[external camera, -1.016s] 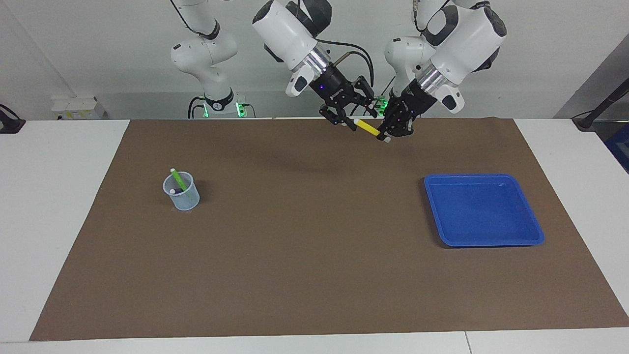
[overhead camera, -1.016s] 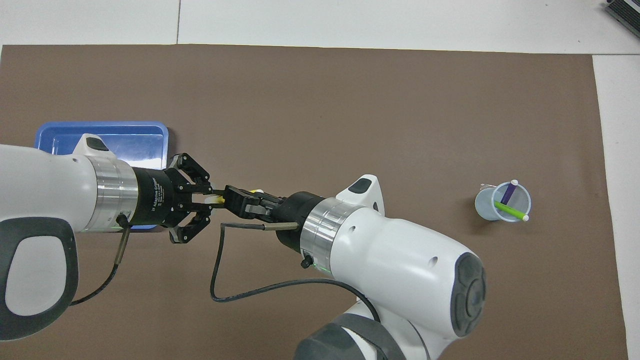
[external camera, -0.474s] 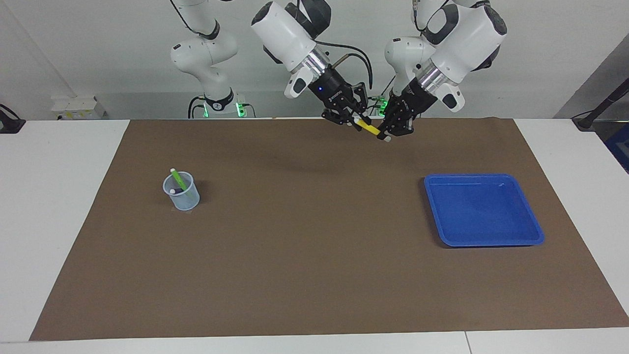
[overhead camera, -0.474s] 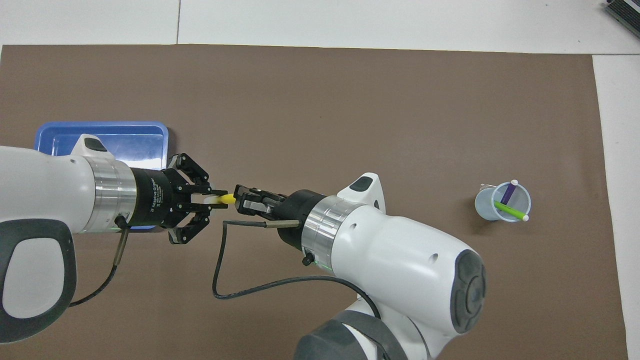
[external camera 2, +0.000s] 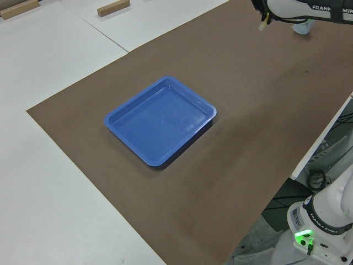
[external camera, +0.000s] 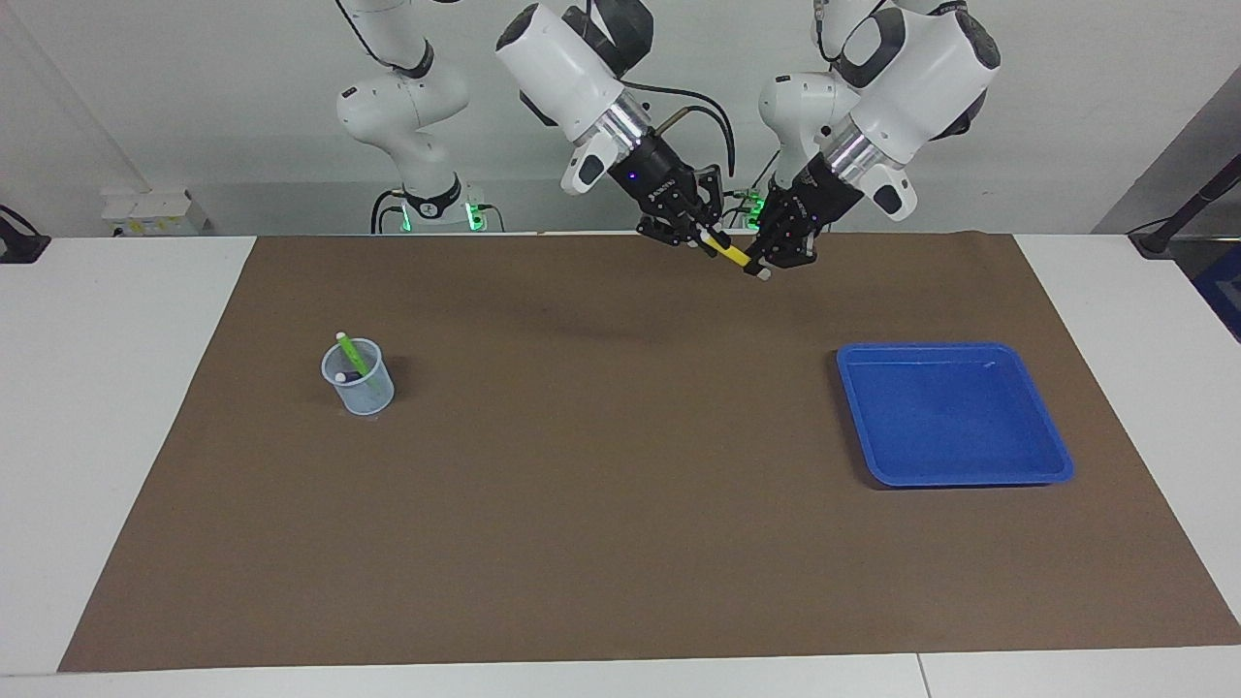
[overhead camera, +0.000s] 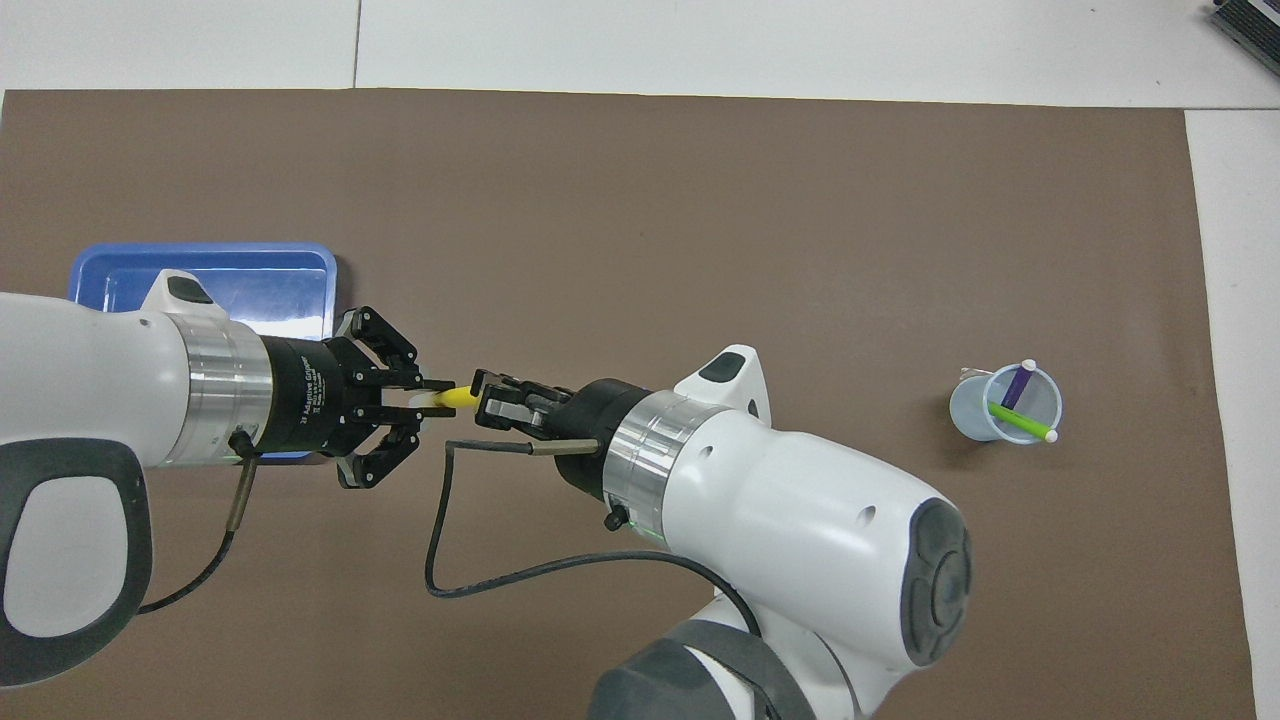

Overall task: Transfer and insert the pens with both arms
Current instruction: 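Close the right gripper on the yellow pen, open the left gripper, then carry the yellow pen with the right gripper toward the white cup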

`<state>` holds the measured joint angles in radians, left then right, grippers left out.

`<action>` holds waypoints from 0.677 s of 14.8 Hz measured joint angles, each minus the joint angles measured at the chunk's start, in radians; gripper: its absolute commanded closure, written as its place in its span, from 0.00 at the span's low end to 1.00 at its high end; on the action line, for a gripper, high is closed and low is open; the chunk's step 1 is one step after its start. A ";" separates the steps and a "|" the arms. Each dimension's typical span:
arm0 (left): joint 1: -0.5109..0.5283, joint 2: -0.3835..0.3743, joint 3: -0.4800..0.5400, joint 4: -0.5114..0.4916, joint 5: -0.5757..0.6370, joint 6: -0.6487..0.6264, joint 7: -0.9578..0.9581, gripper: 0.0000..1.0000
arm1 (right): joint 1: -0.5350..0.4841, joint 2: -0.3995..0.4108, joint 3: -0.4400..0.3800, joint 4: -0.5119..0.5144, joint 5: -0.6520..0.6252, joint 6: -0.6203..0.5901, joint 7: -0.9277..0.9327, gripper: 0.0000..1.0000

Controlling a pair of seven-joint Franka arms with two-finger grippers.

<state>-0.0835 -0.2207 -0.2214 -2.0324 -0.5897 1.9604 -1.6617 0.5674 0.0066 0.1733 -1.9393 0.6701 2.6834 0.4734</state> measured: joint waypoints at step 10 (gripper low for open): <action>0.001 -0.012 0.014 0.000 0.000 -0.021 0.091 0.28 | -0.124 0.003 -0.005 -0.001 -0.061 -0.197 -0.160 1.00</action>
<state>-0.0821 -0.2324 -0.2071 -2.0325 -0.5896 1.9398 -1.5705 0.4431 0.0092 0.1687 -1.9399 0.6091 2.4865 0.3135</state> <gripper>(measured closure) 0.286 0.819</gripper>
